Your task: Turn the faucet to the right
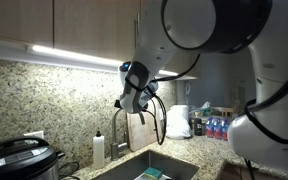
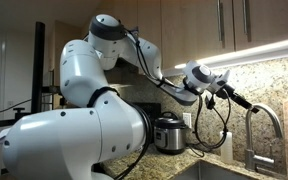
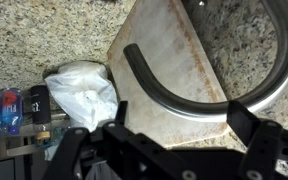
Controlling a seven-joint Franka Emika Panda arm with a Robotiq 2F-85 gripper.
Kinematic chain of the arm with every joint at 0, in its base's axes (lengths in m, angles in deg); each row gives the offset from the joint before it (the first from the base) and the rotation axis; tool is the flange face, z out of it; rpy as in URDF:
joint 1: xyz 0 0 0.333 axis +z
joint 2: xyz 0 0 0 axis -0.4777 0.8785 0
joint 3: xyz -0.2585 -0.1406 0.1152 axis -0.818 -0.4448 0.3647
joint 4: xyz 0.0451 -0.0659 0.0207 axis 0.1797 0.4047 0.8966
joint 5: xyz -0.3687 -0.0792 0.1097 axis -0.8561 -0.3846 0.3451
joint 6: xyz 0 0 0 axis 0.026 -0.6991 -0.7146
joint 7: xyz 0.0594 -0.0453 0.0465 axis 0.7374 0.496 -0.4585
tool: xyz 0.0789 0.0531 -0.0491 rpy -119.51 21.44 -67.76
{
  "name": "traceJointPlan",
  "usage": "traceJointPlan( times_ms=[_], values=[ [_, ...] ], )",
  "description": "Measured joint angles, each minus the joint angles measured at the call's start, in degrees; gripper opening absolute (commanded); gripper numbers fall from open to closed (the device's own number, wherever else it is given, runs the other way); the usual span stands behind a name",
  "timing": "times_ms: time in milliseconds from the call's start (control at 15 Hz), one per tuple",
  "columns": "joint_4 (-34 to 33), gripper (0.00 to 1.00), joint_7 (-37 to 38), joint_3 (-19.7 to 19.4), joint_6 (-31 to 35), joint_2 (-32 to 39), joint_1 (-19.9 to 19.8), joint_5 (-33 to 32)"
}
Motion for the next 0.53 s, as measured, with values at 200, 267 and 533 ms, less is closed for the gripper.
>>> traceJointPlan(
  times_ms=[200, 267, 533],
  values=[
    [1.1, 1.0, 0.0, -1.4, 0.0, -0.4, 1.8, 0.1],
    [1.2, 1.0, 0.0, -1.5, 0.0, -0.4, 1.7, 0.1],
    [1.2, 1.0, 0.0, -1.4, 0.0, -0.4, 0.6, 0.1]
  ],
)
